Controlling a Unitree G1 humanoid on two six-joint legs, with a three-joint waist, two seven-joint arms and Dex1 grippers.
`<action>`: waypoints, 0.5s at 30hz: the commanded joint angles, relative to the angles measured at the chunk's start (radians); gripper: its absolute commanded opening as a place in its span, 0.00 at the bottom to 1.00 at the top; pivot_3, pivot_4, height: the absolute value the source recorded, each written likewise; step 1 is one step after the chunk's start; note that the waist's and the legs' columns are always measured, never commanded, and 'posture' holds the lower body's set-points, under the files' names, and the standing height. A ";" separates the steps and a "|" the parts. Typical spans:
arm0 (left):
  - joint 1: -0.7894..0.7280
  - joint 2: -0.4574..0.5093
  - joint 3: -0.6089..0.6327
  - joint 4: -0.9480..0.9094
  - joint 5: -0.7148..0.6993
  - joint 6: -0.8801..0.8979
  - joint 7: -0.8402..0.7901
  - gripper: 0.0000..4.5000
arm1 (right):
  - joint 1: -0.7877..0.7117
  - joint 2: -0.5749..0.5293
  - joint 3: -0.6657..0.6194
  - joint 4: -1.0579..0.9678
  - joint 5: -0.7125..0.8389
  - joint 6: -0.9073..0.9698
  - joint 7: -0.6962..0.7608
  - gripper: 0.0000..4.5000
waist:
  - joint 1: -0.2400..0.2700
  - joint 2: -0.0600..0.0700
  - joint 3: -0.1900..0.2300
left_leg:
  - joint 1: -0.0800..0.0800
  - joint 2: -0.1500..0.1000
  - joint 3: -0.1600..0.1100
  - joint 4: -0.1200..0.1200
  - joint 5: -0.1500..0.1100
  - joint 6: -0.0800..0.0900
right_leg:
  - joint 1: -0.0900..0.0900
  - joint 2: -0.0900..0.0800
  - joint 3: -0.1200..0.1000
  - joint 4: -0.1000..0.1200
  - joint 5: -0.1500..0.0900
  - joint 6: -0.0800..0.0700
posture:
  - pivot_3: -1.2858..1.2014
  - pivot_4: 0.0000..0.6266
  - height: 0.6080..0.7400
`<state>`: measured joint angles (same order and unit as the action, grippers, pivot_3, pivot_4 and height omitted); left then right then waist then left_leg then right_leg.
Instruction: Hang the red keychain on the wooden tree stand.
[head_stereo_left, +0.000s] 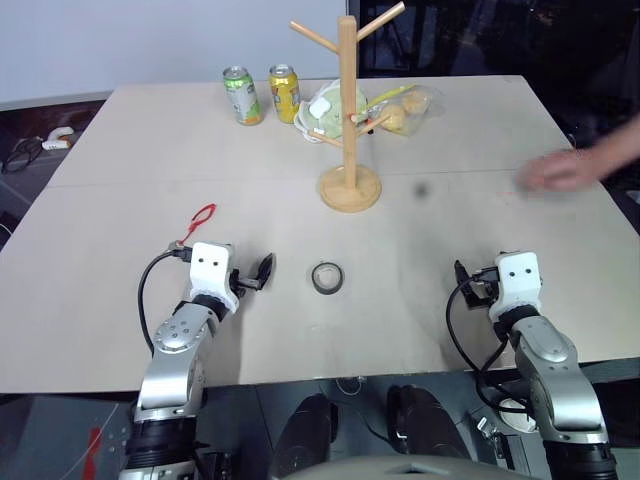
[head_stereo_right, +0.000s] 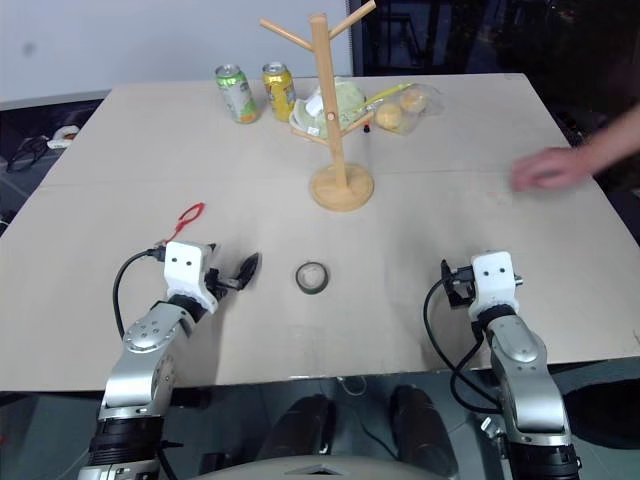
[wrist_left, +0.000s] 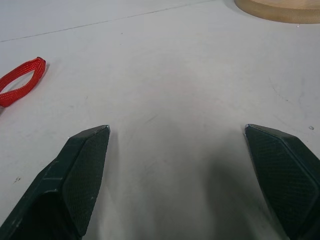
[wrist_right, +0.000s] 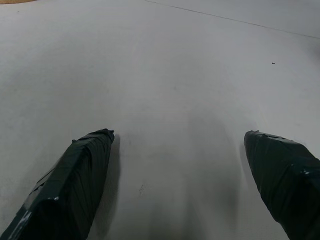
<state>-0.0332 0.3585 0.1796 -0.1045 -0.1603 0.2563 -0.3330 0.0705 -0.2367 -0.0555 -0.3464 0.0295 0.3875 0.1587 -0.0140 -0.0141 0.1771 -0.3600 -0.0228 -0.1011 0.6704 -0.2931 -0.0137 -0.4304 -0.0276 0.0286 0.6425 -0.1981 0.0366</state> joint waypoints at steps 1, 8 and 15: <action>0.005 0.015 -0.010 0.011 0.005 0.022 -0.011 0.99 | -0.003 -0.001 -0.003 -0.030 -0.001 -0.018 0.000 1.00 | 0.000 0.000 0.000 | 0.000 0.000 0.000 0.000 0.000 0.000 | 0.000 0.000 0.000 0.000 0.000 0.000 | 0.52 0.24 1.00; -0.044 0.157 0.116 -0.088 -0.158 0.164 -0.133 0.99 | -0.130 -0.051 -0.011 0.010 0.055 0.003 0.100 1.00 | -0.019 -0.001 0.002 | -0.001 0.001 0.000 0.000 0.000 0.000 | -0.001 0.001 0.000 0.000 0.000 0.000 | 0.52 0.24 1.00; -0.167 0.361 0.214 -0.039 -0.230 0.328 -0.198 0.99 | -0.388 -0.160 0.024 0.113 0.232 0.054 0.400 1.00 | -0.029 -0.001 0.005 | -0.001 0.001 0.000 -0.002 0.000 0.000 | -0.002 0.002 0.000 -0.001 0.000 0.000 | 0.52 0.24 1.00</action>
<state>-0.1754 0.6820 0.3484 -0.1425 -0.3736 0.5491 -0.5234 -0.2619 -0.3760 -0.0431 -0.2246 0.1953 0.4316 0.4601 -0.0433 -0.0151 0.1818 -0.3615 -0.0219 -0.1012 0.6686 -0.2932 -0.0136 -0.4324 -0.0260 0.0281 0.6413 -0.1976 0.0370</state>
